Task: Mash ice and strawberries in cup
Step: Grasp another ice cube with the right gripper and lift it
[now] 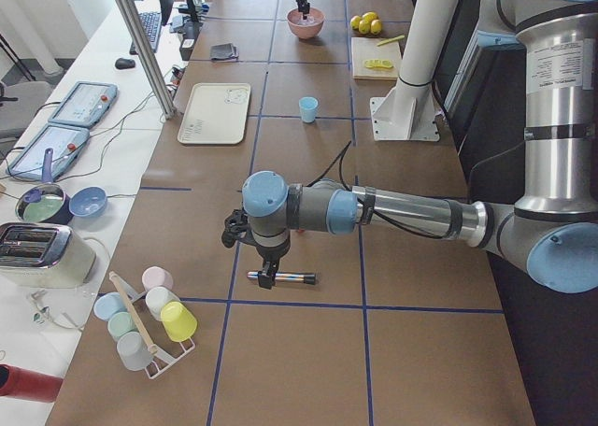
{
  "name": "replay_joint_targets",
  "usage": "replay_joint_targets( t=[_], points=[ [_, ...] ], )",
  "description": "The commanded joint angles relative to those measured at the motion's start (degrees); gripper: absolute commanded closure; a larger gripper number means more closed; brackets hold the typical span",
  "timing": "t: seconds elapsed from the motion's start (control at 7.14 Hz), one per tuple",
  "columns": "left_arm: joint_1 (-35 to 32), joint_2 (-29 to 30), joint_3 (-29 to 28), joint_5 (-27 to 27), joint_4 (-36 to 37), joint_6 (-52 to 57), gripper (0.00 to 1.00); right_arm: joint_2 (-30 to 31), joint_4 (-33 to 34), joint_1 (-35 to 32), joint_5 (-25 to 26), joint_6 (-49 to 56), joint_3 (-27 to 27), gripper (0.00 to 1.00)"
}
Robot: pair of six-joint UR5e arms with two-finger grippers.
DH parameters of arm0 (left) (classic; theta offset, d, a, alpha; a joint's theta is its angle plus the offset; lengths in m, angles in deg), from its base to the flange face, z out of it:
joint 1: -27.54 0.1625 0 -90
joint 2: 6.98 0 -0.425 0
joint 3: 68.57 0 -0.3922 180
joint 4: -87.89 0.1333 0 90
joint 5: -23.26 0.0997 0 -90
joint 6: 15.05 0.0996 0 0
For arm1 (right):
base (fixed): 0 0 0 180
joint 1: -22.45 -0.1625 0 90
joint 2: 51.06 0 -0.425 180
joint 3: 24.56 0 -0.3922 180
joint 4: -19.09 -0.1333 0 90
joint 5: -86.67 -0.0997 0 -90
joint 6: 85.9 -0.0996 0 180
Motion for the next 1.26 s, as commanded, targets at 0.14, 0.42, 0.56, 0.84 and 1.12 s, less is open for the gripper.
replay_joint_targets(
  t=[0.14,0.42,0.56,0.84,1.12],
  points=[
    [0.0,0.0,-0.05,0.0,-0.08,0.0,0.0,0.0,-0.01,1.05,0.48,0.47,-0.22,0.36],
    [0.0,0.0,0.04,0.0,-0.25,0.0,0.0,0.0,0.08,1.05,0.48,0.64,-0.3,0.61],
    [0.0,0.0,0.04,0.0,-0.25,0.0,0.0,0.09,0.08,1.05,0.48,0.9,-0.31,0.77],
    [0.0,0.0,0.04,0.0,-0.25,0.0,0.0,0.18,0.0,0.88,0.48,1.08,-0.31,0.96],
    [0.0,0.0,0.13,0.0,-0.25,0.0,0.0,-1.04,0.78,-0.43,-0.3,1.0,1.53,0.98]
  ],
)
